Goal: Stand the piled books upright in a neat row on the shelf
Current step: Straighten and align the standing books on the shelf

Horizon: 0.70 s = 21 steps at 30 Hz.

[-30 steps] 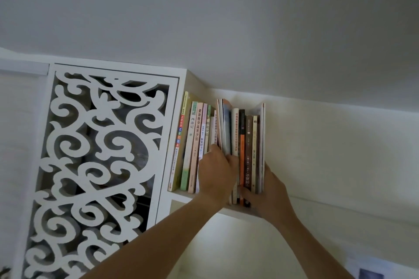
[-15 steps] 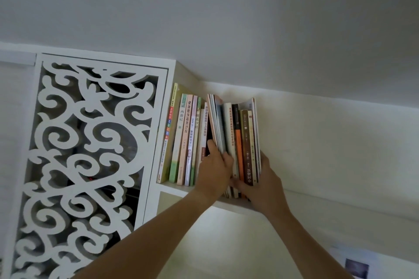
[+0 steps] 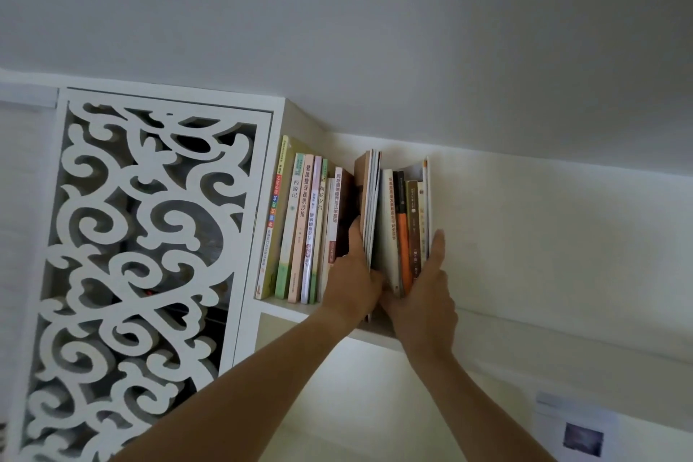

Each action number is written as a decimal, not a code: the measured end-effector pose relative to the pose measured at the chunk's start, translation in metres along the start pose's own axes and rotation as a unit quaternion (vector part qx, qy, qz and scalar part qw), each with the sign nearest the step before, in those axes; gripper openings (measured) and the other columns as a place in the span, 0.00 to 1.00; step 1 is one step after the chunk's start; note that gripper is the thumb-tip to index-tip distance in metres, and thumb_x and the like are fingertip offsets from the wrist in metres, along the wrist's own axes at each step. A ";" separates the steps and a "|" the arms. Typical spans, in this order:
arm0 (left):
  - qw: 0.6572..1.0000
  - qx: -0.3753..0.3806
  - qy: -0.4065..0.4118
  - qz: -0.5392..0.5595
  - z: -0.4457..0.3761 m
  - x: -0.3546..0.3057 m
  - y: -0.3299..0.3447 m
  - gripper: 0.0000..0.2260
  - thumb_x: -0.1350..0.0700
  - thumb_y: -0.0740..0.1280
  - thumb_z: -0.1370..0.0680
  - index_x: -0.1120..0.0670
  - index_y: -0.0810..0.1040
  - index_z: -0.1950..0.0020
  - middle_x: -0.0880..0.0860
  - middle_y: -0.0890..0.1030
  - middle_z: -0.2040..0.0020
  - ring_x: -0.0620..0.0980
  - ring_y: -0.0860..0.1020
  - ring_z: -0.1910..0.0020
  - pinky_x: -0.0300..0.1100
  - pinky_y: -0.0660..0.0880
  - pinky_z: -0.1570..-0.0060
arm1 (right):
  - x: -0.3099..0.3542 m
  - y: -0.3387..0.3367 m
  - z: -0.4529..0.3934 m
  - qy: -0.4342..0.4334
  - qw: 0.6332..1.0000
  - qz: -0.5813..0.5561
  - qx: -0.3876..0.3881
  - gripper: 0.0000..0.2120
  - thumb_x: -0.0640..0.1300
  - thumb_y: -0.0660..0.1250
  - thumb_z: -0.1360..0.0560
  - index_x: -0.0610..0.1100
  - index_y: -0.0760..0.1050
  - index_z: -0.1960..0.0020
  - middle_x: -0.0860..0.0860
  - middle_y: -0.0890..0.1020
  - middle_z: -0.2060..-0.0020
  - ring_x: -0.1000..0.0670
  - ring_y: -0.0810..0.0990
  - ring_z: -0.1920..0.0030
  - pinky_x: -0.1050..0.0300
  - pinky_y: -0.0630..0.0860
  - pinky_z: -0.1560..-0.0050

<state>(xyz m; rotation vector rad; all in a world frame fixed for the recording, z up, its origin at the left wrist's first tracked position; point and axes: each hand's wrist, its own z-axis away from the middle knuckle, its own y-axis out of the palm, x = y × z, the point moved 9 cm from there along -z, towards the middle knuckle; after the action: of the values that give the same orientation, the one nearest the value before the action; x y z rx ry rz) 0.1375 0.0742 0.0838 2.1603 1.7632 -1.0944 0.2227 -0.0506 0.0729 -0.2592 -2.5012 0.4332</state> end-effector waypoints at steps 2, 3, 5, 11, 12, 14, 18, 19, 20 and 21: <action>0.999 -0.020 0.002 -0.043 0.000 -0.001 -0.004 0.41 0.63 0.67 0.19 0.49 0.44 0.15 0.56 0.79 0.36 0.53 0.83 0.45 0.49 0.82 0.41 | -0.008 -0.007 -0.003 0.022 0.999 0.035 -0.016 0.58 0.63 0.76 0.32 0.53 0.39 0.19 0.42 0.75 0.39 0.41 0.81 0.45 0.45 0.80 0.50; 0.997 -0.035 0.001 -0.066 0.000 0.000 -0.007 0.40 0.62 0.67 0.19 0.50 0.45 0.15 0.56 0.79 0.37 0.52 0.83 0.46 0.48 0.82 0.42 | -0.012 -0.012 -0.004 0.026 0.998 0.057 -0.026 0.58 0.61 0.78 0.33 0.52 0.41 0.19 0.42 0.75 0.41 0.40 0.81 0.47 0.45 0.80 0.52; 0.995 -0.057 -0.001 -0.081 0.001 0.005 -0.010 0.39 0.61 0.68 0.19 0.51 0.46 0.16 0.56 0.79 0.37 0.52 0.83 0.47 0.49 0.83 0.43 | -0.018 -0.022 -0.003 0.021 0.992 0.117 -0.048 0.59 0.57 0.81 0.35 0.50 0.42 0.19 0.42 0.75 0.45 0.41 0.82 0.52 0.46 0.82 0.57; 0.992 -0.101 0.001 -0.070 0.008 0.007 -0.014 0.37 0.61 0.68 0.19 0.51 0.51 0.16 0.54 0.77 0.32 0.51 0.81 0.42 0.49 0.82 0.43 | -0.025 -0.034 -0.004 -0.007 0.980 0.193 -0.051 0.59 0.57 0.78 0.32 0.48 0.41 0.18 0.42 0.75 0.48 0.43 0.80 0.58 0.50 0.80 0.63; 0.991 -0.109 0.007 -0.076 0.009 0.005 -0.014 0.36 0.60 0.68 0.19 0.52 0.51 0.16 0.55 0.77 0.33 0.51 0.82 0.43 0.49 0.83 0.44 | -0.025 -0.033 -0.005 -0.028 0.980 0.193 -0.036 0.58 0.60 0.77 0.31 0.48 0.40 0.18 0.43 0.75 0.47 0.44 0.81 0.57 0.51 0.80 0.63; 0.989 -0.119 0.015 -0.088 0.009 0.003 -0.012 0.35 0.58 0.67 0.18 0.51 0.51 0.17 0.55 0.79 0.36 0.51 0.83 0.46 0.49 0.84 0.46 | -0.022 -0.031 -0.005 -0.074 0.979 0.189 -0.002 0.56 0.69 0.70 0.30 0.49 0.41 0.18 0.44 0.76 0.45 0.45 0.82 0.54 0.53 0.80 0.60; 0.987 -0.154 0.004 -0.038 0.011 0.012 -0.017 0.30 0.57 0.68 0.19 0.49 0.56 0.21 0.54 0.79 0.35 0.52 0.83 0.41 0.53 0.84 0.44 | -0.009 -0.021 -0.004 -0.140 0.976 0.153 0.068 0.43 0.74 0.53 0.25 0.55 0.44 0.18 0.48 0.77 0.40 0.49 0.82 0.50 0.60 0.76 0.56; 0.987 -0.157 0.002 -0.037 0.011 0.013 -0.019 0.30 0.57 0.68 0.19 0.49 0.56 0.22 0.54 0.78 0.34 0.52 0.82 0.39 0.54 0.83 0.43 | -0.008 -0.019 -0.007 -0.149 0.975 0.139 0.085 0.41 0.73 0.51 0.24 0.56 0.44 0.18 0.49 0.77 0.40 0.50 0.81 0.50 0.63 0.74 0.57; 0.987 -0.154 0.002 -0.041 0.011 0.014 -0.019 0.30 0.57 0.68 0.19 0.49 0.56 0.22 0.54 0.77 0.33 0.53 0.81 0.38 0.54 0.83 0.42 | -0.008 -0.019 -0.011 -0.158 0.975 0.121 0.101 0.39 0.72 0.51 0.24 0.58 0.45 0.19 0.50 0.78 0.39 0.51 0.81 0.49 0.63 0.73 0.56; 0.988 -0.150 0.001 -0.042 0.011 0.014 -0.020 0.31 0.57 0.69 0.20 0.49 0.56 0.22 0.54 0.77 0.33 0.53 0.81 0.37 0.54 0.83 0.41 | -0.009 -0.020 -0.015 -0.168 0.974 0.093 0.120 0.37 0.71 0.52 0.23 0.59 0.46 0.19 0.52 0.78 0.37 0.51 0.82 0.47 0.62 0.75 0.55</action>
<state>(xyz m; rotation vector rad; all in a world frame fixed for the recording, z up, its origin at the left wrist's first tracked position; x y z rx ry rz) 0.1156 0.0850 0.0736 1.9248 1.8953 -0.7825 0.2364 -0.0677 0.0870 -0.3495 -2.7254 0.9164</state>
